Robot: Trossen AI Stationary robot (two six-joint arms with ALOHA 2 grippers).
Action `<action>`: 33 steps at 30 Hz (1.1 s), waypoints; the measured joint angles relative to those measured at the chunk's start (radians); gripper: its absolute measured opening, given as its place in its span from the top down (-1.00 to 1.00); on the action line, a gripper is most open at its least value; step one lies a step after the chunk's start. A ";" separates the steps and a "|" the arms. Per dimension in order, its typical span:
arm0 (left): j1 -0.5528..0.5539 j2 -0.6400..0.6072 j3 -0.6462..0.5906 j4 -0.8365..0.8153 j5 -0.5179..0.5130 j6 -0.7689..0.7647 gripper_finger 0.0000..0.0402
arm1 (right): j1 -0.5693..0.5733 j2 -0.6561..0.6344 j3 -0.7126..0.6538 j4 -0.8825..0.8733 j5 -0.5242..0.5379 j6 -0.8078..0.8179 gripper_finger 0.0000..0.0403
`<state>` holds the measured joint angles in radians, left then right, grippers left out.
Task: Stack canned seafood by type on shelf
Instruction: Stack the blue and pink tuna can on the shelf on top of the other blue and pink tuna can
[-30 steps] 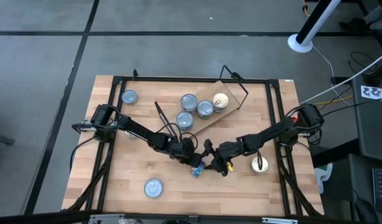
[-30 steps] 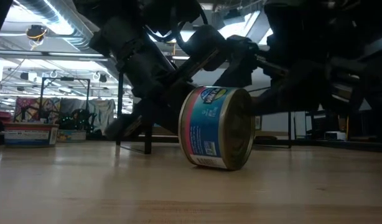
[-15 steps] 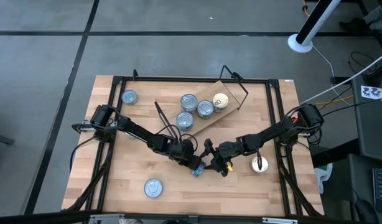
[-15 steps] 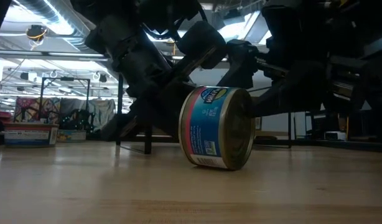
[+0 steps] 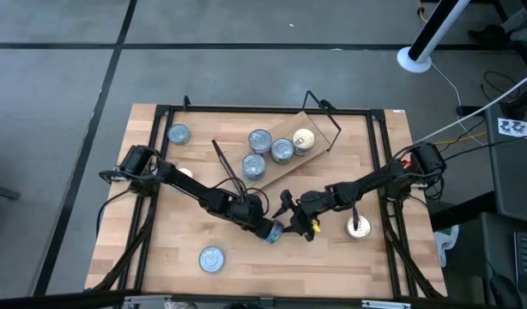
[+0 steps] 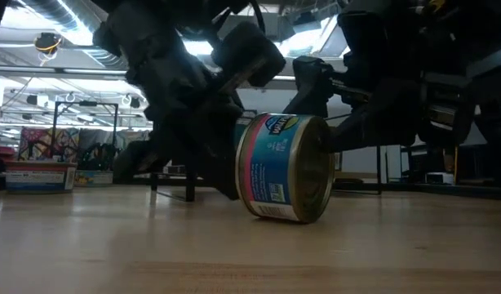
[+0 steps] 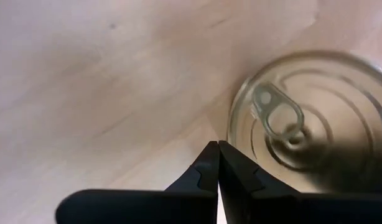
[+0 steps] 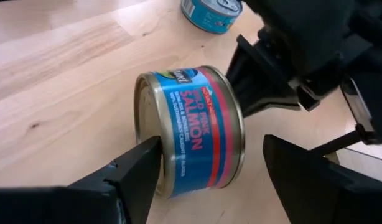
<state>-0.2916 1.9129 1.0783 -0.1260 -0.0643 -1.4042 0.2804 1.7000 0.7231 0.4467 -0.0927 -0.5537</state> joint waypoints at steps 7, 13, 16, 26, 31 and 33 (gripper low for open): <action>-0.023 0.000 0.000 0.003 -0.001 0.000 0.99 | -0.014 0.000 0.000 -0.001 -0.032 0.003 -0.39; -0.038 0.000 0.000 0.004 -0.009 -0.002 0.99 | -0.014 0.000 0.000 0.000 -0.032 0.003 -0.39; -0.043 -0.003 0.000 0.004 -0.012 -0.003 0.99 | -0.014 0.000 0.000 0.000 -0.032 0.003 -0.39; -0.043 -0.032 0.000 0.010 -0.069 -0.003 0.99 | -0.012 0.000 0.000 0.000 -0.032 0.003 -0.39; -0.043 -0.037 0.000 0.014 -0.096 -0.010 0.99 | -0.012 0.000 0.000 0.002 -0.032 0.003 -0.39; -0.042 -0.038 0.000 0.030 -0.106 -0.009 0.99 | -0.012 0.000 0.000 0.001 -0.032 0.003 -0.39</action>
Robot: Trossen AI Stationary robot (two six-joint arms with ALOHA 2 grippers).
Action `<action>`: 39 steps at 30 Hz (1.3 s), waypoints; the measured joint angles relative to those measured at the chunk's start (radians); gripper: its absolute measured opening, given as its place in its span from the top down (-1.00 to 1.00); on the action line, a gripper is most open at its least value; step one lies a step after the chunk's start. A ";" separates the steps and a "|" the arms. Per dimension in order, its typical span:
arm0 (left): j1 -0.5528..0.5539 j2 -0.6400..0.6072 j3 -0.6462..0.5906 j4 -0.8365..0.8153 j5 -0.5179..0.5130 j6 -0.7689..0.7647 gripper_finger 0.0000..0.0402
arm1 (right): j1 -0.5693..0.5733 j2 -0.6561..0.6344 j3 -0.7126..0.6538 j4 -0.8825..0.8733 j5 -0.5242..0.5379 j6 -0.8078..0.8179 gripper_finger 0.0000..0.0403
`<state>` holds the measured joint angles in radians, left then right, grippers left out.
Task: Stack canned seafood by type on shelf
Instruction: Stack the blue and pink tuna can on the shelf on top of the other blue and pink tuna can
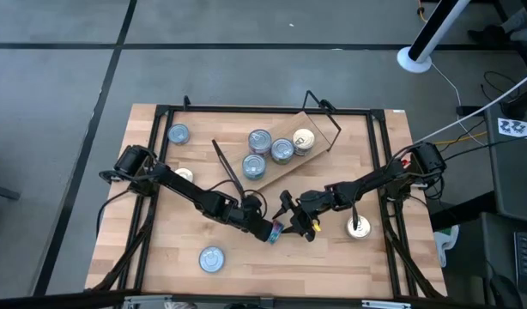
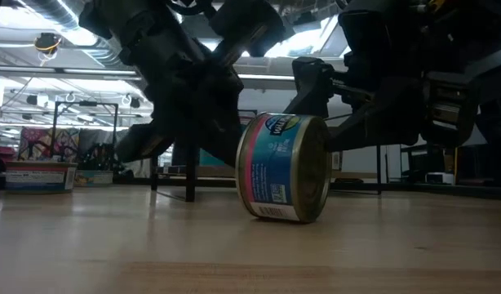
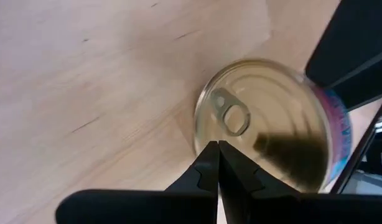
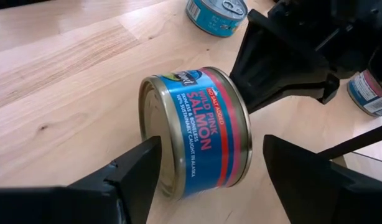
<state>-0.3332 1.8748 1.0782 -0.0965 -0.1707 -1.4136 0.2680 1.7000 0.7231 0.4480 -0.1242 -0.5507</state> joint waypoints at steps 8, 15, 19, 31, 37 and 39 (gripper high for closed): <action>0.000 0.002 0.000 0.080 -0.027 0.010 0.99 | 0.000 0.000 0.000 0.020 0.000 0.000 -0.39; 0.000 0.003 0.000 0.096 -0.050 0.009 0.99 | 0.000 0.000 0.000 0.023 0.000 0.008 -0.39; 0.000 0.003 0.000 0.115 -0.061 0.015 0.99 | 0.000 0.000 0.000 0.023 -0.001 0.028 -0.39; 0.001 0.004 0.000 0.157 -0.087 0.051 0.99 | 0.001 0.000 0.000 0.019 -0.003 0.074 -0.39; 0.001 0.004 0.000 0.164 -0.097 0.059 0.99 | 0.000 0.000 0.000 -0.012 0.000 0.109 -0.39; 0.001 0.004 0.000 0.164 -0.097 0.060 0.99 | 0.000 0.000 0.000 -0.033 0.001 0.124 -0.39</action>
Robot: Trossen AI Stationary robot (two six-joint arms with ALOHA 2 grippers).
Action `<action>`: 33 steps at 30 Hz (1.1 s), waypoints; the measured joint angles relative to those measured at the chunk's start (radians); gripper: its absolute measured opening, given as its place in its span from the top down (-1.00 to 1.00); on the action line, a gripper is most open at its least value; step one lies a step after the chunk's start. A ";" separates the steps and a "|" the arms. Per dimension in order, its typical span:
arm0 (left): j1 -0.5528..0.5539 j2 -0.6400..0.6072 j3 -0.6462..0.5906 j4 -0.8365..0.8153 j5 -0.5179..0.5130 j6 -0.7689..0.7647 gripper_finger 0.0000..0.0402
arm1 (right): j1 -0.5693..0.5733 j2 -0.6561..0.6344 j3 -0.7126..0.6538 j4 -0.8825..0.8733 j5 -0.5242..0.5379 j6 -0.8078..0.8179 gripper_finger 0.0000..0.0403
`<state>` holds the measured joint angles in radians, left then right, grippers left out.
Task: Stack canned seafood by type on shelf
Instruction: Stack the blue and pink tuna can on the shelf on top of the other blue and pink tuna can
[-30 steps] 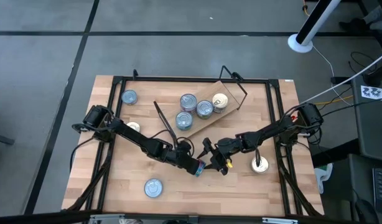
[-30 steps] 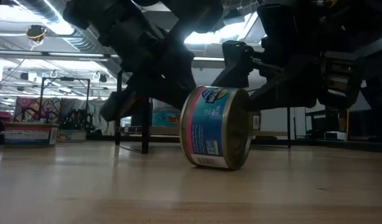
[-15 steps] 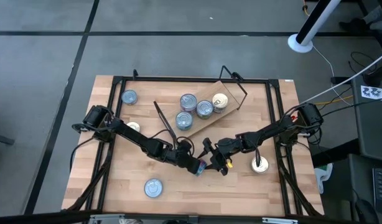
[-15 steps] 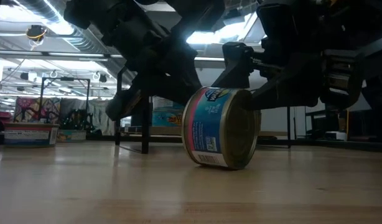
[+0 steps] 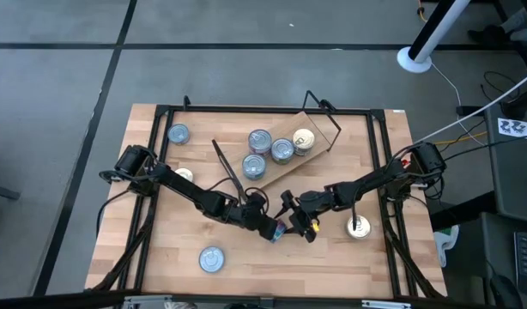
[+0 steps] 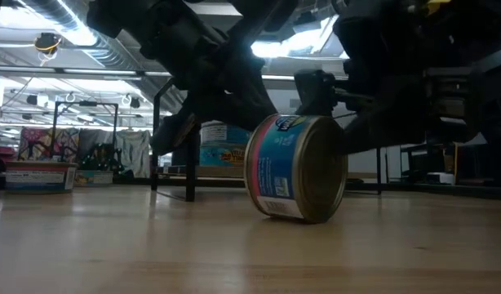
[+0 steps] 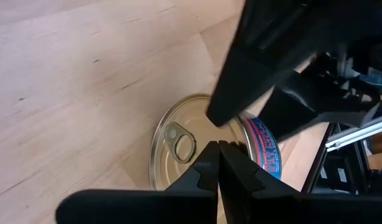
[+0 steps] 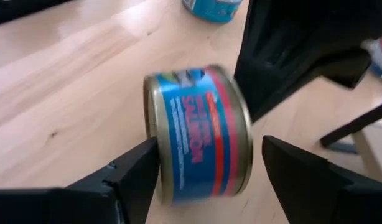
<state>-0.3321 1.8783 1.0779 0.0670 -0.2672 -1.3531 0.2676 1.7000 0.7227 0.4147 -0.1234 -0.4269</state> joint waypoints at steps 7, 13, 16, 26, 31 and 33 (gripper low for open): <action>-0.001 0.000 0.000 0.000 0.000 0.033 0.99 | 0.000 0.000 0.000 -0.078 0.000 0.009 -0.39; -0.001 -0.001 0.000 0.000 0.000 0.033 0.99 | 0.000 0.000 0.000 -0.065 0.000 0.010 -0.39; -0.001 -0.002 0.000 0.000 -0.001 0.036 0.99 | 0.000 0.000 0.000 -0.065 -0.010 0.012 -0.39; -0.001 -0.002 0.000 0.001 -0.005 0.046 0.99 | 0.000 0.000 0.000 -0.053 -0.053 0.012 -0.39; -0.001 -0.002 0.000 0.003 -0.007 0.046 0.99 | 0.000 0.044 0.004 0.014 -0.052 0.043 -0.39; -0.001 -0.002 0.000 0.004 -0.007 0.047 0.99 | 0.000 0.055 0.005 0.009 -0.044 0.044 -0.39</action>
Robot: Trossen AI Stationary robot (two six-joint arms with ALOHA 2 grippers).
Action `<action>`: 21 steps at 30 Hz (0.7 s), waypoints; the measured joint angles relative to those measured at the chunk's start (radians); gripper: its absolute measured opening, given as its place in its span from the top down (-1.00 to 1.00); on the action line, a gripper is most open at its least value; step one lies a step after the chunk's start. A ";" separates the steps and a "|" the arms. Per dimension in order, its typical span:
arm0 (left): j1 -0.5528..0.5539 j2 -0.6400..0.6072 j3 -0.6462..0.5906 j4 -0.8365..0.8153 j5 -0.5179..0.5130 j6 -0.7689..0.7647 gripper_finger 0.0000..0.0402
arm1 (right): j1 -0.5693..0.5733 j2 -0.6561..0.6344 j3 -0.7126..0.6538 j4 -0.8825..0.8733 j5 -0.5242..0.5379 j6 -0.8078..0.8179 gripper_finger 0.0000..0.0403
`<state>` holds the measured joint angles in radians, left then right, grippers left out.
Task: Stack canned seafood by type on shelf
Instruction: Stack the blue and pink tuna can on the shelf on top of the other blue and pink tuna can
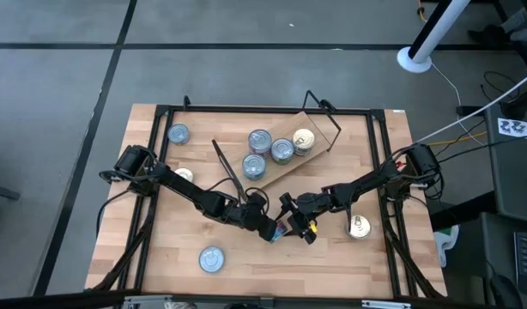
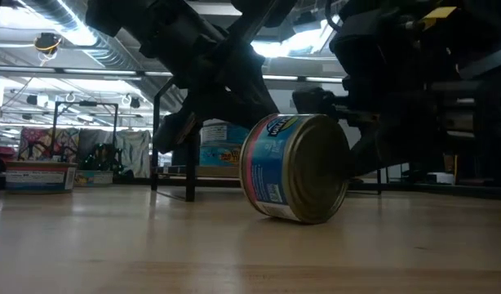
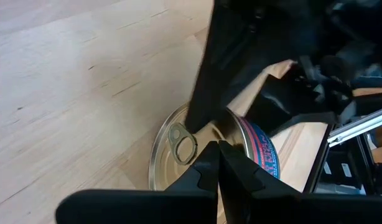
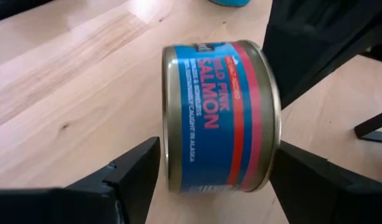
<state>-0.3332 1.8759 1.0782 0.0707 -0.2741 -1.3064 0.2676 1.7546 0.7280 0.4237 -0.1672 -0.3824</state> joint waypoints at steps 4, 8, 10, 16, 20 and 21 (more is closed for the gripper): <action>0.000 -0.001 0.000 -0.003 0.000 0.001 0.99 | 0.000 0.004 0.000 -0.003 0.010 0.000 -0.39; -0.001 -0.005 0.000 -0.008 0.000 0.021 0.99 | 0.000 0.004 0.000 -0.006 0.009 0.000 -0.27; -0.001 -0.012 0.000 -0.008 0.000 0.032 0.99 | 0.000 0.004 0.000 -0.006 0.010 0.000 -0.16; -0.001 -0.038 0.000 -0.011 0.000 0.080 0.99 | 0.000 0.000 0.000 -0.016 0.009 0.000 0.08; -0.001 -0.066 0.000 -0.014 0.000 0.125 0.99 | 0.000 -0.028 0.001 -0.070 0.011 0.000 0.07; -0.001 -0.078 0.000 -0.027 0.000 0.140 0.99 | 0.000 -0.041 0.001 -0.091 0.017 0.000 0.04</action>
<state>-0.3344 1.7981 1.0782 0.0442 -0.2744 -1.1665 0.2680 1.7135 0.7288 0.3326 -0.1499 -0.3820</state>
